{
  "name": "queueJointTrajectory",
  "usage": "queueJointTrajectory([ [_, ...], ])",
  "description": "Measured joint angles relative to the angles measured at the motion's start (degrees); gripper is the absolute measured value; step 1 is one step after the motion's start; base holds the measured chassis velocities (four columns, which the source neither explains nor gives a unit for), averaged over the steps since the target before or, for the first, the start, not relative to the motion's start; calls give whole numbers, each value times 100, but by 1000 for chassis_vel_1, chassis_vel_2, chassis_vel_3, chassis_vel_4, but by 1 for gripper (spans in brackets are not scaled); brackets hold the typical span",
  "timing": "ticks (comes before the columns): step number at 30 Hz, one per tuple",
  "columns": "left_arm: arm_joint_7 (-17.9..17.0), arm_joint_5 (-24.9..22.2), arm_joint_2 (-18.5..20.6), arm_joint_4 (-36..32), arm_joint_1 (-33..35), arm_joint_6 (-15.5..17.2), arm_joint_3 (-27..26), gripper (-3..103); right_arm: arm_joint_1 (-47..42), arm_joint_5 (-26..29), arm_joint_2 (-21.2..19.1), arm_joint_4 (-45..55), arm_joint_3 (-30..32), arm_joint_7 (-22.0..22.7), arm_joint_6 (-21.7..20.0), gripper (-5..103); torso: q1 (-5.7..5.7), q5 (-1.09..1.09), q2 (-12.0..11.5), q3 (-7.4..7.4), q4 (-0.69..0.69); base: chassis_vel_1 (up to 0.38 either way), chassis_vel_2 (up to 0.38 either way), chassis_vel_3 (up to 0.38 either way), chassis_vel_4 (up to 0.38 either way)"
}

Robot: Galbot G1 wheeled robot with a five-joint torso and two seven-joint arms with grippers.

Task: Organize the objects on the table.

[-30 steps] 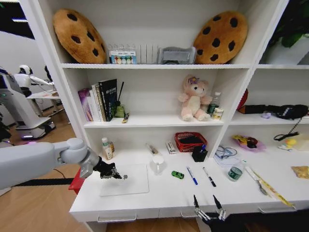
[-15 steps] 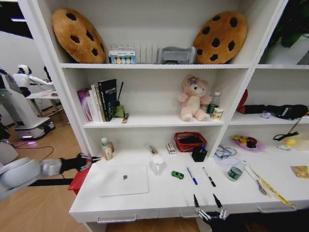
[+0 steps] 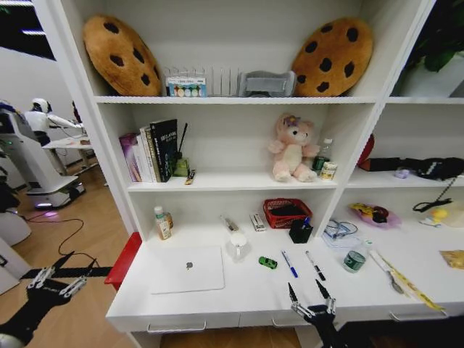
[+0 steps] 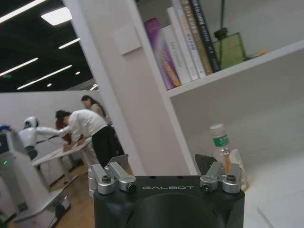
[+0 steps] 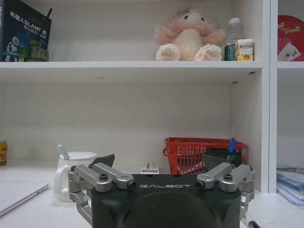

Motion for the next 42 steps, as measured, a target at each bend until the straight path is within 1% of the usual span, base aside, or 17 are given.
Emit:
queueJointTrajectory([
  [1,-300,-184,-244,-173,-158,356,122,86,-39,92,-89,147,73,15,-136,100,0,-1,0,0,2,0,0,0,0],
  [2,-465,-340,-425,-283,-237,555,223,86,-81,191,-140,267,119,41,-279,100,1,-1,0,0,2,0,0,0,0],
  [3,-526,-420,-513,-332,-265,633,275,91,-103,260,-169,332,137,55,-355,100,1,-3,0,0,2,0,0,0,0],
  [4,-526,-420,-513,-332,-265,633,275,91,-103,260,-169,332,137,55,-355,100,1,-3,0,0,2,0,0,0,0],
  [6,-712,-735,-972,-608,-316,942,621,98,-142,537,-215,544,162,138,-548,100,0,-2,0,0,3,0,0,0,0],
  [10,-742,-852,-1258,-744,-280,1086,968,100,-138,648,-226,715,163,182,-689,100,0,-3,-1,0,4,0,0,0,0],
  [17,-686,-607,-1232,-745,-217,1151,1311,100,-119,637,-182,777,94,197,-749,100,1,-2,0,0,2,0,0,0,0],
  [25,-640,-540,-1202,-724,-193,1199,1327,100,-134,658,-230,684,137,213,-761,100,0,-3,0,0,3,0,0,0,0],
  [30,-632,-536,-1187,-718,-190,1199,1320,100,-46,753,-452,673,213,297,-1046,100,0,-3,0,0,3,0,0,0,0],
  [31,-629,-534,-1183,-715,-189,1198,1317,100,87,822,-596,593,221,373,-1253,100,0,-3,0,0,2,0,0,0,0],
  [32,-627,-533,-1180,-714,-189,1196,1315,100,206,902,-762,509,226,359,-1418,100,0,-2,0,0,1,0,0,0,0],
  [36,-626,-533,-1179,-713,-189,1194,1314,100,352,1037,-961,409,254,239,-1592,100,0,-3,0,0,2,0,0,0,0],
  [37,-625,-532,-1177,-712,-188,1194,1314,100,436,1127,-1065,352,276,139,-1682,100,1,-2,0,0,3,0,0,0,0],
  [39,-623,-531,-1176,-710,-187,1190,1312,100,743,1504,-1386,102,341,-286,-1996,100,0,-3,-1,0,3,0,0,0,0],
  [40,-622,-530,-1173,-710,-187,1185,1310,100,1099,1895,-1677,-258,397,-825,-2281,100,0,-4,-1,1,5,0,0,0,0],
  [41,-622,-530,-1173,-710,-187,1185,1310,100,1099,1895,-1677,-258,397,-825,-2281,100,0,-4,-1,1,5,0,0,0,0],
  [42,-620,-529,-1170,-708,-186,1182,1309,100,1665,2076,-1999,-856,393,-1720,-2381,100,1,0,-1,1,4,0,0,0,0],
])
